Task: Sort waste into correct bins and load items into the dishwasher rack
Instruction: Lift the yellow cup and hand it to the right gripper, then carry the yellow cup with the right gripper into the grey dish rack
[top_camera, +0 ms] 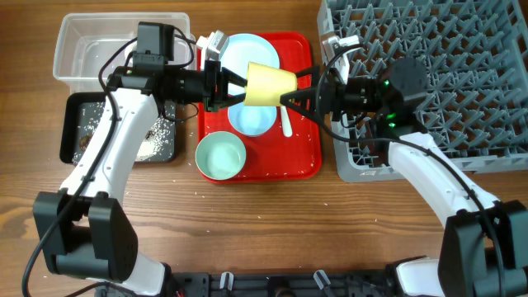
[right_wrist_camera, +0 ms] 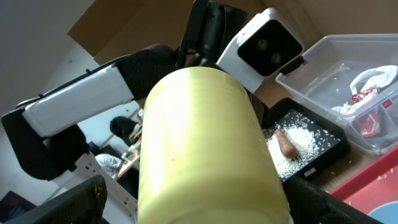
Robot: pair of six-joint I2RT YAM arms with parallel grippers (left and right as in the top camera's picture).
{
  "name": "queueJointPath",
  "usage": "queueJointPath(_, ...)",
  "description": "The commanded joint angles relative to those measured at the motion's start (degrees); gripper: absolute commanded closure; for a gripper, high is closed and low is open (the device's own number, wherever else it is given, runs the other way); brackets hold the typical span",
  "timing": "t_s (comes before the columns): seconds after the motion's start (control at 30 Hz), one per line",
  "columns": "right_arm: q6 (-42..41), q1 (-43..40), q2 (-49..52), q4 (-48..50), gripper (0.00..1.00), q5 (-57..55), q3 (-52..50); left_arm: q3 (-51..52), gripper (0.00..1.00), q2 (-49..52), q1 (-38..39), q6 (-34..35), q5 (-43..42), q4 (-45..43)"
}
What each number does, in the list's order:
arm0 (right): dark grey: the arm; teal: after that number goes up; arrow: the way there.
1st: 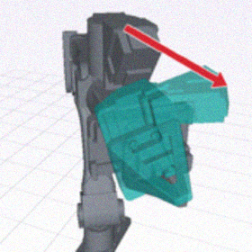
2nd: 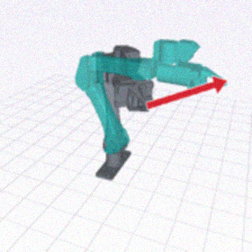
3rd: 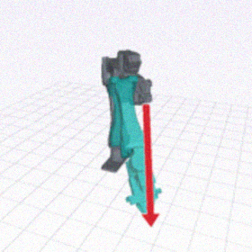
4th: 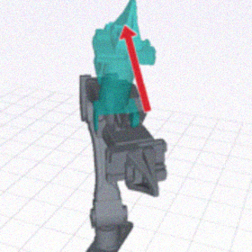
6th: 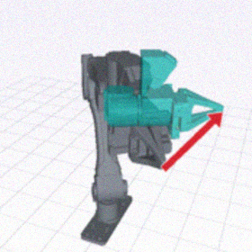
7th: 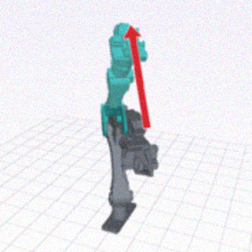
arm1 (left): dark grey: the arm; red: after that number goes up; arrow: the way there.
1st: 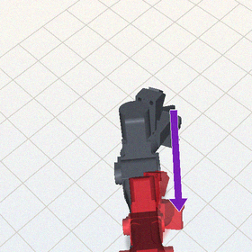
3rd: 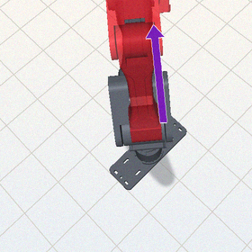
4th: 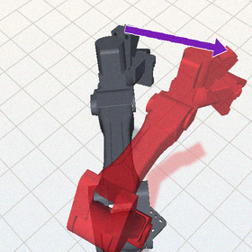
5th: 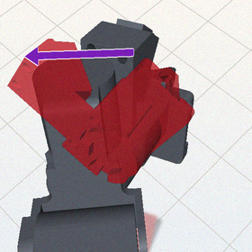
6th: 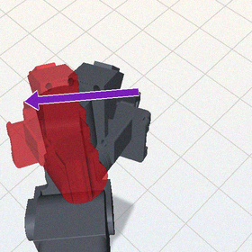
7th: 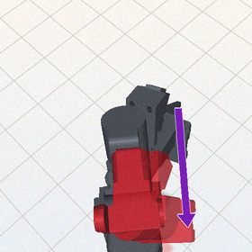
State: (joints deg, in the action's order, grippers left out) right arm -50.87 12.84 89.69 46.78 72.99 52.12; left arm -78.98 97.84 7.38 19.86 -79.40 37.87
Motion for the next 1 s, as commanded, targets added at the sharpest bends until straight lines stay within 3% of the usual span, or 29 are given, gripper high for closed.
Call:
queueJointPath(0.0,1.7,1.2,0.2,0.3,0.09,-2.9,0.5,-1.0,0.96,-1.1,0.4,0.3,-1.6,-0.2)
queueJointPath(0.2,2.5,1.5,0.2,0.3,0.29,-3.8,0.5,-1.0,0.96,-1.1,1.2,0.3,-1.6,-0.2)
queueJointPath(0.33,2.4,1.5,0.2,0.3,0.37,-4.0,0.5,-1.0,0.96,-1.1,1.2,0.3,-1.6,-0.2)
queueJointPath(0.77,2.4,0.4,0.2,0.7,0.49,-4.2,0.5,-1.0,0.71,-1.1,1.2,0.3,-1.5,-0.2)
queueJointPath(0.97,1.4,-4.3,0.2,0.8,0.52,-1.0,0.5,-1.0,0.66,-1.1,1.2,0.1,0.2,-0.2)
